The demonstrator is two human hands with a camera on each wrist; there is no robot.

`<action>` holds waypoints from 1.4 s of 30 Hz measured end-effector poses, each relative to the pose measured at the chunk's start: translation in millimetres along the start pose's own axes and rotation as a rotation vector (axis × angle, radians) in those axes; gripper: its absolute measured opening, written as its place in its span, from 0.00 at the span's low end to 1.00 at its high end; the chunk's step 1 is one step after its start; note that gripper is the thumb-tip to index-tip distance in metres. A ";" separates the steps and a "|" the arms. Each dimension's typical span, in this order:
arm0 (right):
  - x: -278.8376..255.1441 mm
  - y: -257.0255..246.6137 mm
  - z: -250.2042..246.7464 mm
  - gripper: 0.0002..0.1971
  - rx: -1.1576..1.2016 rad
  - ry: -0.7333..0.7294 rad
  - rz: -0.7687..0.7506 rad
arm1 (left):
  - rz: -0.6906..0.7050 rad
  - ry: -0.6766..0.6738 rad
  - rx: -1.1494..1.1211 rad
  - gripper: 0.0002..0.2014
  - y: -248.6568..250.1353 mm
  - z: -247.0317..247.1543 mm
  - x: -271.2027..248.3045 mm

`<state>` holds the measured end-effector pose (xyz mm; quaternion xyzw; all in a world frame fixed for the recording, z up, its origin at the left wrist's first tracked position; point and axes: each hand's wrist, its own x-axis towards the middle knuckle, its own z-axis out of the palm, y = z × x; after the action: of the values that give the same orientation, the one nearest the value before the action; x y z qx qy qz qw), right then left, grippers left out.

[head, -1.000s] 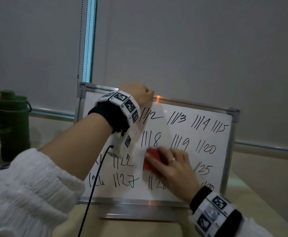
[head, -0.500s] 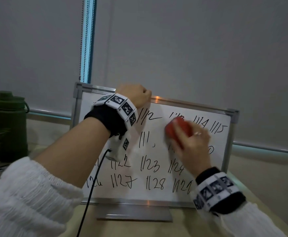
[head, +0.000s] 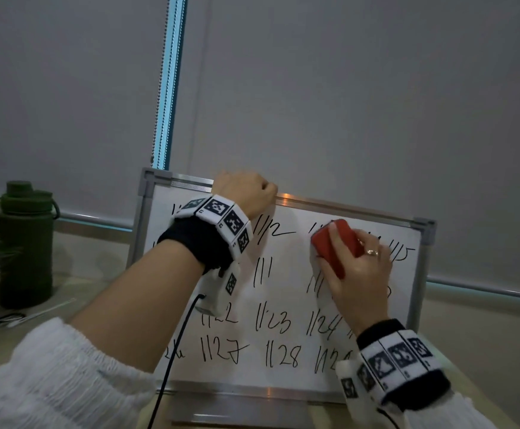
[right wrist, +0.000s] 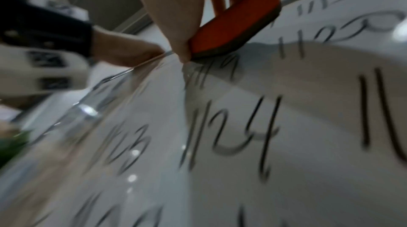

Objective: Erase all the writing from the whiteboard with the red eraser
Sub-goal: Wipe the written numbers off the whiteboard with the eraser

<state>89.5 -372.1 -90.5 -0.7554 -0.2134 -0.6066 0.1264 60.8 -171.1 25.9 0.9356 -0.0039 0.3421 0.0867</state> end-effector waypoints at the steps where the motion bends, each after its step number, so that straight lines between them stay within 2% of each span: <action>1: -5.7 -8.1 0.7 0.28 0.010 0.001 0.003 | -0.006 -0.001 -0.006 0.23 0.0 0.2 -0.1; 2: -15.8 -18.7 2.4 0.27 0.026 -0.013 -0.065 | -0.011 -0.002 -0.011 0.22 -0.2 0.0 -0.1; 5: -49.0 -40.7 4.0 0.27 -0.020 -0.147 -0.465 | -0.017 -0.008 -0.021 0.22 -0.3 0.1 -0.6; 6: -44.9 -39.1 1.5 0.25 -0.044 -0.155 -0.509 | -0.016 -0.002 -0.021 0.22 -0.2 0.6 -0.7; 7: -33.8 -34.8 -0.4 0.22 -0.055 -0.119 -0.465 | -0.016 0.010 -0.019 0.22 -0.1 1.0 -0.4; 8: -20.5 -29.1 -1.6 0.21 -0.058 -0.078 -0.345 | -0.017 0.020 -0.016 0.22 -0.1 1.4 0.2; 10: 10.9 -18.9 -6.6 0.26 -0.051 -0.027 -0.040 | -0.020 0.030 -0.011 0.23 -0.1 2.5 0.8; 11: 19.7 -17.4 -7.9 0.29 -0.043 -0.031 0.073 | -0.022 0.034 -0.013 0.23 -0.2 3.5 0.8; 12: 20.3 -19.7 -7.1 0.31 -0.035 -0.039 0.119 | -0.027 0.038 -0.017 0.23 -0.4 4.4 0.8; 13: 14.4 -25.9 -5.6 0.30 -0.025 -0.047 0.095 | -0.031 0.045 -0.022 0.22 -0.6 4.9 1.0; 16: -17.7 -43.7 0.4 0.26 -0.005 -0.131 -0.199 | -0.034 0.059 -0.032 0.22 -1.2 5.5 0.6; 18: -16.0 -36.7 -2.5 0.26 -0.024 -0.171 -0.269 | -0.028 0.056 -0.033 0.22 -0.6 5.3 -0.8; 19: -8.4 -30.9 -4.3 0.26 -0.038 -0.152 -0.219 | -0.027 0.056 -0.035 0.22 -0.3 4.8 -1.2; 22: 14.7 -18.1 -7.3 0.32 -0.025 -0.081 0.094 | -0.034 0.059 -0.054 0.22 0.1 4.7 -1.8; 23: 15.1 -20.3 -7.6 0.34 -0.023 -0.083 0.151 | -0.035 0.064 -0.056 0.22 0.4 4.6 -2.4; 25: -0.5 -34.6 -7.2 0.36 -0.026 -0.126 0.101 | -0.026 0.077 -0.051 0.23 0.4 4.5 -2.1; 28: -33.0 -54.5 -12.2 0.28 -0.023 -0.258 -0.143 | -0.014 0.078 -0.037 0.24 -0.5 5.1 -1.4; 30: -24.8 -45.0 -16.9 0.28 -0.044 -0.291 -0.126 | -0.019 0.073 -0.037 0.27 -0.3 5.1 -2.0; 32: -1.1 -31.6 -22.1 0.32 -0.026 -0.230 0.070 | -0.025 0.061 -0.037 0.29 0.7 3.4 -2.2; 34: 20.0 -19.8 -24.8 0.35 -0.016 -0.237 0.299 | -0.020 0.049 -0.027 0.30 1.0 2.6 -2.4; 35: 21.4 -18.8 -24.3 0.36 -0.018 -0.264 0.359 | -0.016 0.045 -0.023 0.29 1.2 2.4 -2.8; 36: 17.9 -22.6 -24.4 0.37 -0.017 -0.267 0.355 | -0.013 0.046 -0.018 0.29 1.8 2.6 -2.8; 38: -7.2 -38.1 -23.4 0.38 0.011 -0.289 0.216 | -0.009 0.056 -0.009 0.28 2.1 3.4 -2.3; 40: -40.9 -52.4 -24.7 0.34 0.015 -0.351 0.003 | -0.005 0.066 0.000 0.28 1.0 4.6 -1.3; 42: -47.2 -47.1 -26.7 0.30 -0.021 -0.407 -0.102 | 0.001 0.072 0.004 0.27 0.5 5.2 -1.1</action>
<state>35.9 -350.8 -133.3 -0.8519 -0.2661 -0.4491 0.0418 63.2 -172.5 21.4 0.9228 -0.0006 0.3758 0.0847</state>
